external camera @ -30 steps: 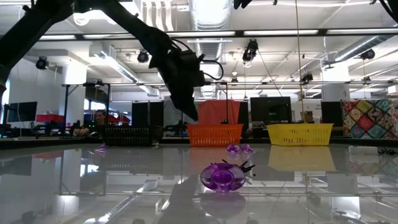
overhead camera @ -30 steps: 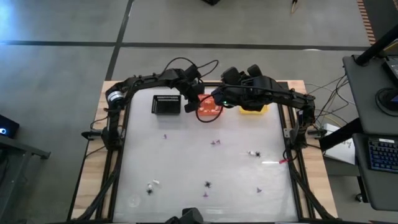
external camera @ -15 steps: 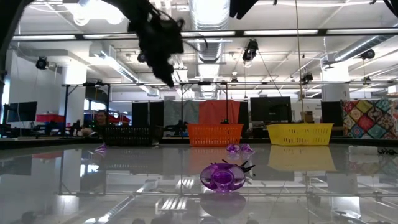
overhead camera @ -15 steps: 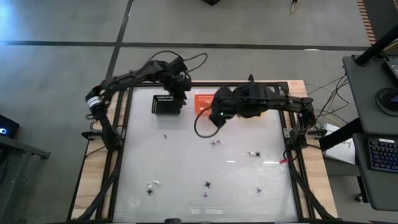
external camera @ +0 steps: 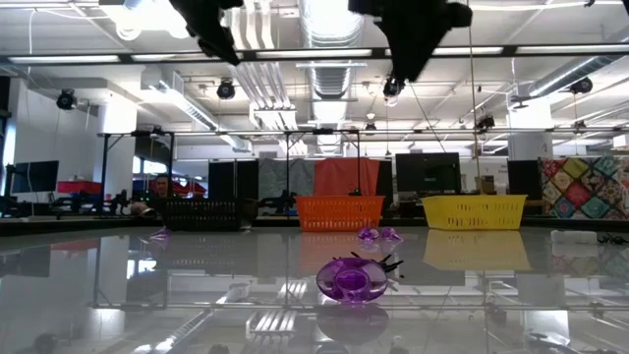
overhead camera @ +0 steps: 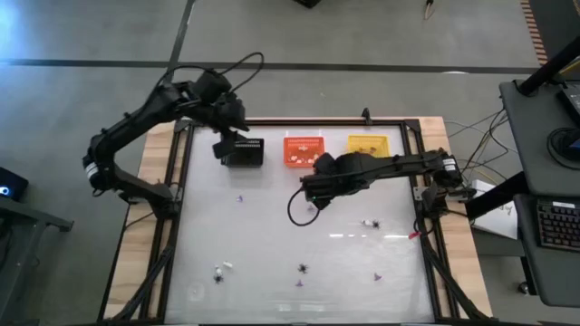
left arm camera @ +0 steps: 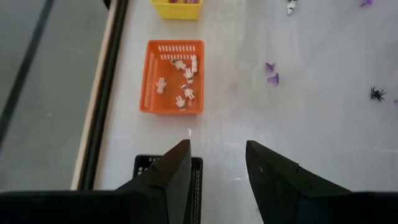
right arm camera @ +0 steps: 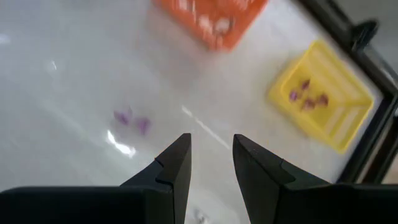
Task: Sort Halloween decoration
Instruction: Put the witch hat toy into the yellow bin
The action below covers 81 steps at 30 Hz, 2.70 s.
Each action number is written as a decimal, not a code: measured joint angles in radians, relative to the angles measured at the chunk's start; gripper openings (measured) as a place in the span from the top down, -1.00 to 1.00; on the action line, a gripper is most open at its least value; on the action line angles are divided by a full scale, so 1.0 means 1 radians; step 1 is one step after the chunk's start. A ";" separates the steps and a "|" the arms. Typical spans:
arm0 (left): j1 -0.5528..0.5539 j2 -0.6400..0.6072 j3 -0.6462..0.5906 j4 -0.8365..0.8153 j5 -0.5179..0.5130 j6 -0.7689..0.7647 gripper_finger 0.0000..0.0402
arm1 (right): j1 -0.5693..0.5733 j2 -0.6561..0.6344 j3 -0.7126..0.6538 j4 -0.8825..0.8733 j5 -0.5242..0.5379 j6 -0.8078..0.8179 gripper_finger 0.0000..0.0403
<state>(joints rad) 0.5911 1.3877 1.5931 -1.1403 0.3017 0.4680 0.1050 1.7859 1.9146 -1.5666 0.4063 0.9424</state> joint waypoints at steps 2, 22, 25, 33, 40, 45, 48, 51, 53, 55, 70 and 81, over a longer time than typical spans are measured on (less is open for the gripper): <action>0.000 -0.027 0.000 -0.020 -0.019 -0.008 0.32 | 0.000 0.000 -0.048 0.002 -0.038 0.000 0.45; 0.000 -0.094 -0.007 -0.145 -0.033 -0.043 0.32 | -0.021 0.002 -0.384 0.504 -0.185 -0.060 0.45; 0.000 -0.094 -0.013 -0.167 -0.033 -0.035 0.32 | -0.048 0.002 -0.396 0.505 -0.207 -0.062 0.45; 0.000 -0.095 -0.043 -0.169 -0.032 -0.025 0.32 | -0.142 0.002 -0.499 0.604 -0.365 -0.078 0.45; 0.000 -0.095 -0.088 -0.169 -0.032 -0.024 0.32 | -0.145 0.002 -0.548 0.683 -0.410 -0.112 0.46; 0.000 -0.095 -0.101 -0.169 -0.031 -0.024 0.32 | -0.145 0.002 -0.594 0.770 -0.443 -0.072 0.45; 0.000 -0.095 -0.102 -0.169 -0.031 -0.024 0.32 | -0.146 0.002 -0.612 0.793 -0.445 0.039 0.45; 0.000 -0.095 -0.102 -0.169 -0.031 -0.024 0.32 | -0.147 0.002 -0.613 0.796 -0.429 0.145 0.46; 0.000 -0.095 -0.102 -0.168 -0.031 -0.024 0.32 | -0.147 0.002 -0.613 0.799 -0.411 0.211 0.48; 0.000 -0.095 -0.102 -0.165 -0.031 -0.024 0.32 | -0.147 0.002 -0.613 0.798 -0.406 0.256 0.50; 0.000 -0.095 -0.106 -0.162 -0.031 -0.024 0.32 | -0.147 0.083 -0.615 0.820 -0.388 0.369 0.53; 0.000 -0.095 -0.147 -0.161 -0.031 -0.008 0.32 | -0.137 0.093 -0.615 0.840 -0.442 0.367 0.53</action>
<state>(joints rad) 0.5907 1.2922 1.4465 -1.3014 0.2710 0.4598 -0.0318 1.8793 1.2995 -0.7269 -0.0357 1.3098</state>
